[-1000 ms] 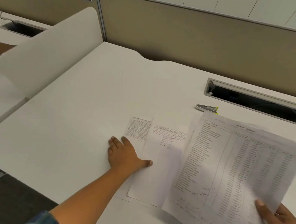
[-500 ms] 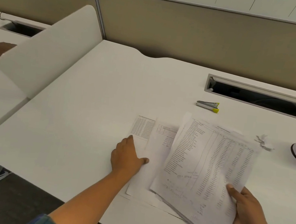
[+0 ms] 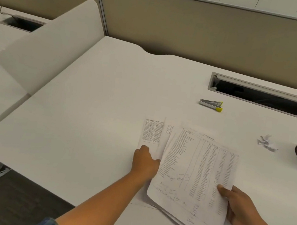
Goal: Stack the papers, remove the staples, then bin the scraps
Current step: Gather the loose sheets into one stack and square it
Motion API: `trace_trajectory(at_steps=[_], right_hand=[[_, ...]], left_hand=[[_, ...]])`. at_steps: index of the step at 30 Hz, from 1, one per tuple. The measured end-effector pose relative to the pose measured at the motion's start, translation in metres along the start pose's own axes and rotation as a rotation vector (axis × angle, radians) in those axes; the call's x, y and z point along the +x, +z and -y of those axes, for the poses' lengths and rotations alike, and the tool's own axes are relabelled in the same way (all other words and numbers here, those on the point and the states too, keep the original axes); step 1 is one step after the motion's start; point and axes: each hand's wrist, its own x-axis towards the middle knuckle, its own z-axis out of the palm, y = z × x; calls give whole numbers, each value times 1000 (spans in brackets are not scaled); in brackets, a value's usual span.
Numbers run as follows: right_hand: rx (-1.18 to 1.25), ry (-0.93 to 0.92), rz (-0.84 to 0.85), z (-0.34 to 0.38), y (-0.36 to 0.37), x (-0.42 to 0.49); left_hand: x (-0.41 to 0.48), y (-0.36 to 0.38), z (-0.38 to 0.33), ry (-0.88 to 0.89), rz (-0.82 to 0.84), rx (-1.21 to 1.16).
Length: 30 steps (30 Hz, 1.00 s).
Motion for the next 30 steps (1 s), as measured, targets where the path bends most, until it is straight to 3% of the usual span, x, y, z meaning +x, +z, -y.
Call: trace_trajectory(at_steps=[3, 6, 9, 13, 19, 22, 25, 30], right_hand=[[6, 17, 13, 0, -3, 4], [6, 17, 21, -1, -4, 5], [-6, 19, 23, -2, -5, 5], [1, 19, 23, -1, -5, 4], [39, 25, 37, -1, -9, 3], [41, 24, 36, -1, -8, 3], [50, 31, 38, -1, -9, 5], [63, 47, 37, 0, -9, 7]], left_hand=[[6, 2, -2, -62, 58, -132], [10, 3, -10, -179, 236, -324], [13, 5, -17, -198, 378, -318], [19, 1, -17, -88, 249, -298], [29, -15, -2, -92, 122, -141], [28, -17, 4, -87, 102, 33], [31, -25, 0, 15, -43, 270], [62, -42, -24, 159, -154, 257]])
